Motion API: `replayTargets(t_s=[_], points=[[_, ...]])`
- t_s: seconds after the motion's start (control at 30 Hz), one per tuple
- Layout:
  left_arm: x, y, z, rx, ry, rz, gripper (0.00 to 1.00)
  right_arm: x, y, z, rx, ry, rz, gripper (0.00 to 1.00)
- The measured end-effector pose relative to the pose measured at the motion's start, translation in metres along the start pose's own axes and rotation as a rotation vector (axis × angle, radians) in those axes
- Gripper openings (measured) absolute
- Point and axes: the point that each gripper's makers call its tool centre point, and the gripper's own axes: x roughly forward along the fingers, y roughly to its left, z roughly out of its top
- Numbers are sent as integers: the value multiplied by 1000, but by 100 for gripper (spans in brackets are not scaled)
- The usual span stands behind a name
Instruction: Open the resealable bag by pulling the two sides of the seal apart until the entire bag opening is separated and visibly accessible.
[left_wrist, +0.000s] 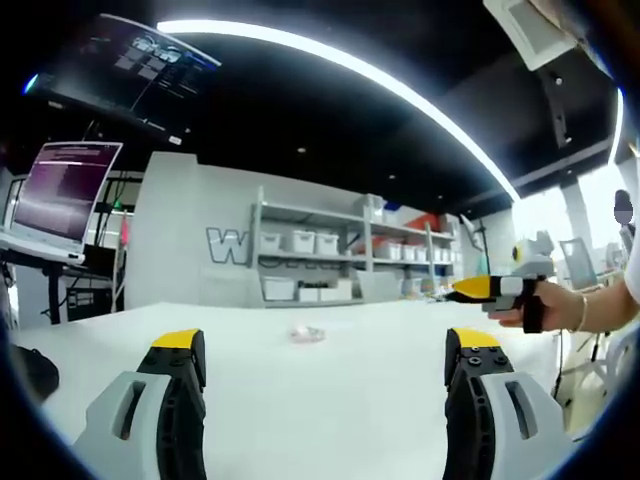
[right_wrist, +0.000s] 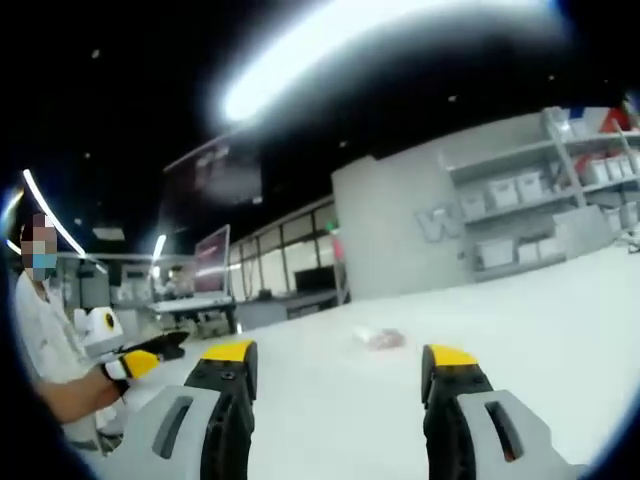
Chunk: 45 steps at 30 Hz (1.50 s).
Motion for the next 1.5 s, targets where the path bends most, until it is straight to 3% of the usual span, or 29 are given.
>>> replayTargets(t_s=[0.23, 0.6, 1.13, 1.5], points=[[0, 1, 1, 0, -3, 4, 98, -10, 10, 1, -14, -11, 10, 67], [1, 0, 1, 2, -4, 7, 98, -30, 9, -4, 3, -18, -6, 66], [1, 3, 1, -5, -5, 20, 97, -47, -5, -3, 8, -43, -26, 65], [-1, 2, 2, 0, -15, 23, 97, -56, -21, -3, -79, -35, -84, 66]])
